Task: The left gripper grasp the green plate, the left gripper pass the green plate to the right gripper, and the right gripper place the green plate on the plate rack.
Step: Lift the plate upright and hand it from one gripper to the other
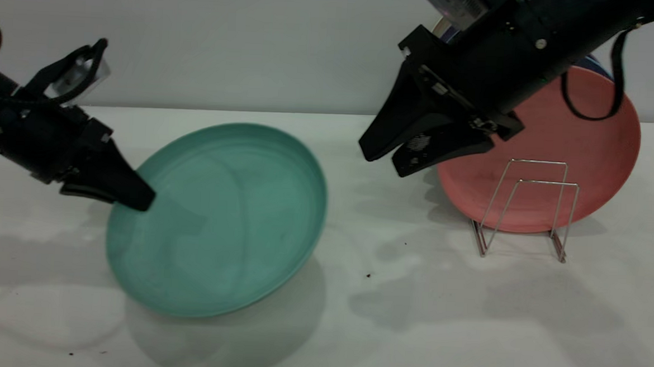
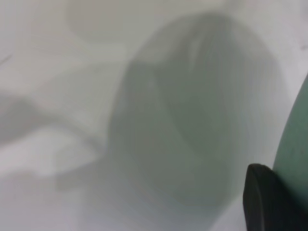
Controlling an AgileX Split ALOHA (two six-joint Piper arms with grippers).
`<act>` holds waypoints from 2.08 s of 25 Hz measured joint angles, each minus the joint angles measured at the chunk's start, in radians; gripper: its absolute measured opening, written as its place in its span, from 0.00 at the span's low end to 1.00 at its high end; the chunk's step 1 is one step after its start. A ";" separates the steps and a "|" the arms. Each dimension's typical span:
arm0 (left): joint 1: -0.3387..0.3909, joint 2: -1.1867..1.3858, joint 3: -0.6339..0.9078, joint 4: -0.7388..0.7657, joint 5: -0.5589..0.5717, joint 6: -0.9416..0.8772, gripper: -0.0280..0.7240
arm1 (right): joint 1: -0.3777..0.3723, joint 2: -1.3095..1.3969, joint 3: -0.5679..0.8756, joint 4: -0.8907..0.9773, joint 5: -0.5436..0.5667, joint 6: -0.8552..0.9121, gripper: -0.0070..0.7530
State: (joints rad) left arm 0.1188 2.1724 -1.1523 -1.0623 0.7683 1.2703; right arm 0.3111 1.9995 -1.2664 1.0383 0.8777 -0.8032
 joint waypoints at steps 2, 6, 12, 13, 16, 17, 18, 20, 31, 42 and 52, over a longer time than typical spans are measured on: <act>-0.023 0.000 0.000 -0.014 0.010 0.008 0.07 | 0.000 0.030 -0.029 0.023 0.036 -0.001 0.60; -0.079 0.000 0.000 -0.016 0.019 0.022 0.07 | 0.000 0.072 -0.052 0.054 0.054 -0.006 0.60; -0.117 0.000 0.001 -0.026 0.032 0.056 0.07 | -0.001 0.082 -0.052 0.056 0.069 -0.012 0.60; -0.117 0.000 0.001 -0.026 0.032 0.060 0.07 | -0.001 0.082 -0.052 0.056 0.070 -0.013 0.60; -0.117 0.000 0.001 -0.026 0.043 0.068 0.07 | -0.001 0.082 -0.052 0.056 0.071 -0.014 0.60; -0.117 0.000 0.001 -0.025 0.045 0.072 0.07 | -0.001 0.082 -0.052 0.054 0.073 -0.018 0.60; -0.117 0.000 0.001 -0.025 0.047 0.076 0.07 | -0.002 0.082 -0.052 0.051 0.073 -0.021 0.60; -0.116 0.000 0.001 -0.024 0.054 0.078 0.07 | -0.004 0.082 -0.052 0.043 0.077 -0.027 0.60; -0.116 0.000 0.002 -0.063 0.100 0.113 0.07 | -0.021 0.082 -0.053 0.002 0.084 -0.030 0.60; -0.133 0.000 0.007 -0.190 0.111 0.170 0.07 | 0.038 0.082 -0.053 0.022 0.037 -0.033 0.34; -0.133 -0.002 0.007 -0.194 0.116 0.157 0.50 | 0.036 0.085 -0.053 0.006 0.001 -0.026 0.18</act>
State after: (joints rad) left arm -0.0145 2.1701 -1.1451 -1.2566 0.8842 1.4277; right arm 0.3469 2.0847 -1.3195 1.0445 0.8783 -0.8289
